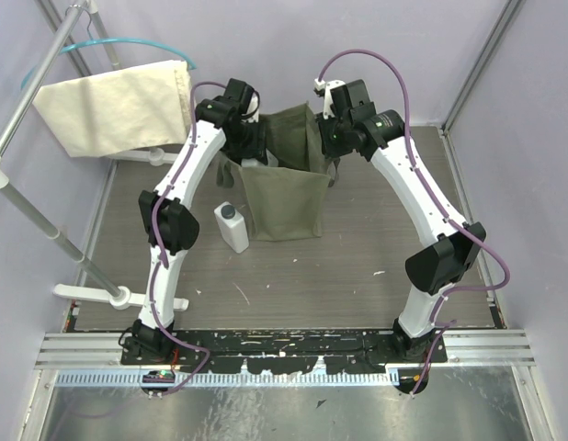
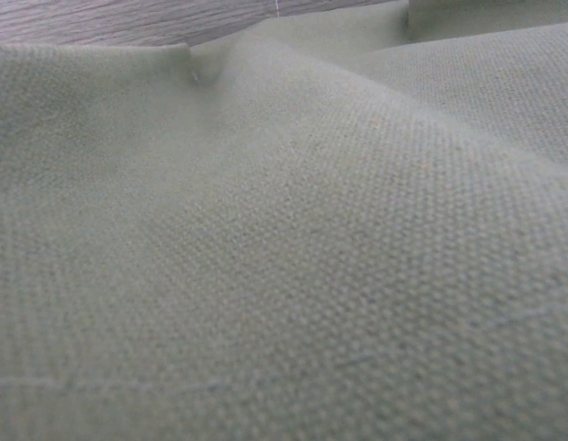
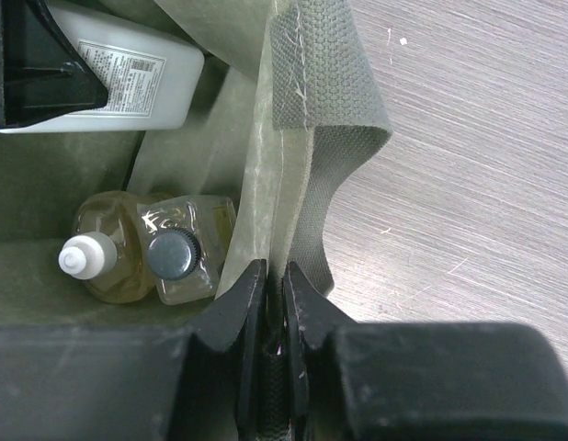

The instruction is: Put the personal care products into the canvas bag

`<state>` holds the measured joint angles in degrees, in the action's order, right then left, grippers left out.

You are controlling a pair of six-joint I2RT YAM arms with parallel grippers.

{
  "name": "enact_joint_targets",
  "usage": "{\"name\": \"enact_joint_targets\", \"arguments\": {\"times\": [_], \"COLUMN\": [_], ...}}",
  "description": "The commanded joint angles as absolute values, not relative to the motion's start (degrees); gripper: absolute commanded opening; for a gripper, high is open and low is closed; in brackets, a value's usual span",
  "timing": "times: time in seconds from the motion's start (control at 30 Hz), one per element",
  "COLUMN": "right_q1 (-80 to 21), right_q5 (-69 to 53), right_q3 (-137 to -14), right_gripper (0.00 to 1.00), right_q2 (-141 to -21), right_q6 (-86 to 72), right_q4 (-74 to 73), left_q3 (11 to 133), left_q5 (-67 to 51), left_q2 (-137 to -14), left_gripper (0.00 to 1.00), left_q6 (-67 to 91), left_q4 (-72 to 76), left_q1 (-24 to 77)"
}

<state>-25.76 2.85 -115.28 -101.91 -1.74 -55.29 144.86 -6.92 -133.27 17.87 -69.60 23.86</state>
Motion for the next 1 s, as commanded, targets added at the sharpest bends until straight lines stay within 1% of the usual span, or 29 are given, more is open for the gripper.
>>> {"name": "enact_joint_targets", "arguments": {"times": [0.0,0.07,0.27,0.57,0.73,0.83,0.9,0.93,0.97], "right_q1": [-26.01,-25.99,-25.97,-25.93,-25.94,-25.99,-25.97,-25.98,-25.96], "right_q5": [2.29,2.2,2.02,2.61,2.64,2.57,2.55,2.55,2.55], "right_q3": [-115.01,-114.99,-114.97,-114.8,-115.25,-115.62,-115.81,-115.92,-116.04], "right_gripper": [0.18,0.18,0.18,0.19,0.19,0.19,0.19,0.19,0.19], "right_q2": [-102.21,-102.45,-103.18,-104.16,-104.97,-105.29,-105.56,-105.68,-105.77], "right_q6": [-2.04,-1.99,-1.49,-0.46,-0.11,0.0,0.05,0.07,0.09], "right_q4": [-53.65,-53.49,-53.43,-53.76,-53.95,-54.07,-54.22,-54.3,-54.37], "left_q3": [144.09,143.28,140.81,140.86,140.76,140.72,140.78,140.8,140.81], "left_q5": [-6.82,-6.05,-4.75,-3.42,-2.44,-2.29,-2.15,-2.11,-2.15], "left_q2": [-133.63,-134.04,-136.1,-138.88,-138.81,-138.56,-138.31,-138.24,-138.06], "left_gripper": [0.32,0.32,0.29,0.29,0.31,0.37,0.45,0.52,0.63], "left_q6": [18.04,17.95,18.01,18.28,18.21,18.27,18.33,18.29,18.28], "left_q4": [-66.14,-65.77,-64.18,-64.76,-64.77,-64.66,-64.63,-64.56,-64.46], "left_q1": [24.18,24.65,25.92,26.83,26.81,26.84,26.81,26.81,26.81]}}
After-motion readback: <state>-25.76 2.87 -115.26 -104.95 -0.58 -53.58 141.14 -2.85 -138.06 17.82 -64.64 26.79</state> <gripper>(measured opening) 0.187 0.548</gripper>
